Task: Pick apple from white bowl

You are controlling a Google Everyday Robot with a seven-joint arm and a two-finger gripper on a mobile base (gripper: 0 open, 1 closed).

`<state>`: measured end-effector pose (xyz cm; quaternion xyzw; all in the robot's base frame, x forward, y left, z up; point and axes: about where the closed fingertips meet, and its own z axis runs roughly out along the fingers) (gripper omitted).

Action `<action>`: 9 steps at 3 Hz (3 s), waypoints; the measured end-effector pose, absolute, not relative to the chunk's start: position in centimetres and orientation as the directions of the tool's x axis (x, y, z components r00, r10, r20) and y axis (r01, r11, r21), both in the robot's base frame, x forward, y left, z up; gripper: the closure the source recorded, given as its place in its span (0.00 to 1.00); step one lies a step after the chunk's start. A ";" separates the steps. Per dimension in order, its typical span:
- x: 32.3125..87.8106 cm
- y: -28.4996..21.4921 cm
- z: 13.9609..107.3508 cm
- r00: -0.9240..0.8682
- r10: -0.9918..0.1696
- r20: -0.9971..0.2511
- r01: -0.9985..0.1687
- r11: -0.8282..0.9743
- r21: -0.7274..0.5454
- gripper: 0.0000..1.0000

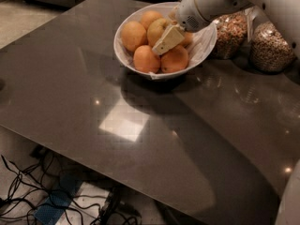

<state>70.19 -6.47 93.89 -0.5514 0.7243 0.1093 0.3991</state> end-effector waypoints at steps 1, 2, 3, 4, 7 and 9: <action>70.3 -6.1 93.1 -0.084 -0.712 -0.698 -0.895 0.362 -0.261 0.22; 70.3 -5.9 92.9 -0.091 -0.709 -0.700 -0.901 0.358 -0.246 0.40; 70.3 -5.9 93.1 -0.091 -0.709 -0.700 -0.901 0.358 -0.246 0.64; 70.3 -5.9 93.1 -0.090 -0.704 -0.704 -0.902 0.357 -0.242 0.87; 68.2 -10.3 98.8 -0.009 -0.650 -0.760 -0.850 0.405 -0.337 1.00; 64.7 -11.5 101.5 0.072 -0.653 -0.754 -0.853 0.352 -0.386 1.00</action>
Offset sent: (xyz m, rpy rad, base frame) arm 0.0010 0.0040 -0.0153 0.0154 0.0613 0.0151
